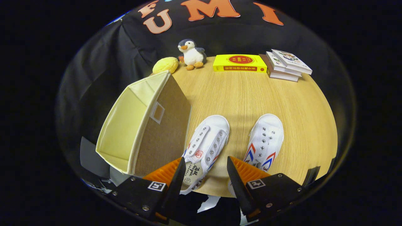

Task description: Open the storage box then place both shoes into the box .Put the left shoe in first, then the right shoe, with the right side of both shoes facing outward in a uniform manner.

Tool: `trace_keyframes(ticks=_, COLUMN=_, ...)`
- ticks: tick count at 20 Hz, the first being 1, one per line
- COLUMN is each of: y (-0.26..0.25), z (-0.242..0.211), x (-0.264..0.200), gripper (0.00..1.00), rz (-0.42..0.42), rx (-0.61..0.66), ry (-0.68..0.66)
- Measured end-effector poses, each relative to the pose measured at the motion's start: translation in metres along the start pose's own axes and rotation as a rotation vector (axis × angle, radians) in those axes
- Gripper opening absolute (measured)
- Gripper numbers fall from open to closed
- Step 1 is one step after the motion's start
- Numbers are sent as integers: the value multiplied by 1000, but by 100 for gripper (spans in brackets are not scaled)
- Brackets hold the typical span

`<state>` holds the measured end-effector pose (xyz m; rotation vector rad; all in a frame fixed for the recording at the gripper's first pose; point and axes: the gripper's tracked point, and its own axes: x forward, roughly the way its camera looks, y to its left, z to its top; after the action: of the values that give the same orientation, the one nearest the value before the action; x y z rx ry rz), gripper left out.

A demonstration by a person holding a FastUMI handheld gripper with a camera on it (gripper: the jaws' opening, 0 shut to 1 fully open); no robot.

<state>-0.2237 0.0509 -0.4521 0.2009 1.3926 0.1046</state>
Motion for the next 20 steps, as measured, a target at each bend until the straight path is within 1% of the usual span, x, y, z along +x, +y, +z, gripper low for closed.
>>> trace_keyframes(ticks=5, y=-2, z=-21, x=18, gripper=74, rz=-10, rx=-36, ry=52)
trace_keyframes(ticks=7, y=-1, z=-25, x=23, gripper=71, rz=-13, rx=-50, ry=66)
trace_keyframes(ticks=9, y=-4, z=-23, x=27, gripper=66, rz=-42, rx=-92, ry=64)
trace_keyframes(ticks=10, y=-8, z=-22, x=30, gripper=62, rz=-67, rx=-119, ry=63)
trace_keyframes(ticks=12, y=-20, z=-22, x=36, gripper=56, rz=-143, rx=-187, ry=73)
trace_keyframes(ticks=13, y=-21, z=-23, x=39, gripper=54, rz=-160, rx=-207, ry=82)
trace_keyframes(ticks=15, y=-17, z=-17, x=46, gripper=52, rz=-145, rx=-194, ry=53)
trace_keyframes(ticks=18, y=-20, z=-11, x=58, gripper=49, rz=-152, rx=-150, ry=16)
trace_keyframes(ticks=19, y=-18, z=-11, x=60, gripper=46, rz=-136, rx=-117, ry=10)
trace_keyframes(ticks=20, y=-21, z=-9, x=63, gripper=38, rz=-142, rx=-84, ry=2)
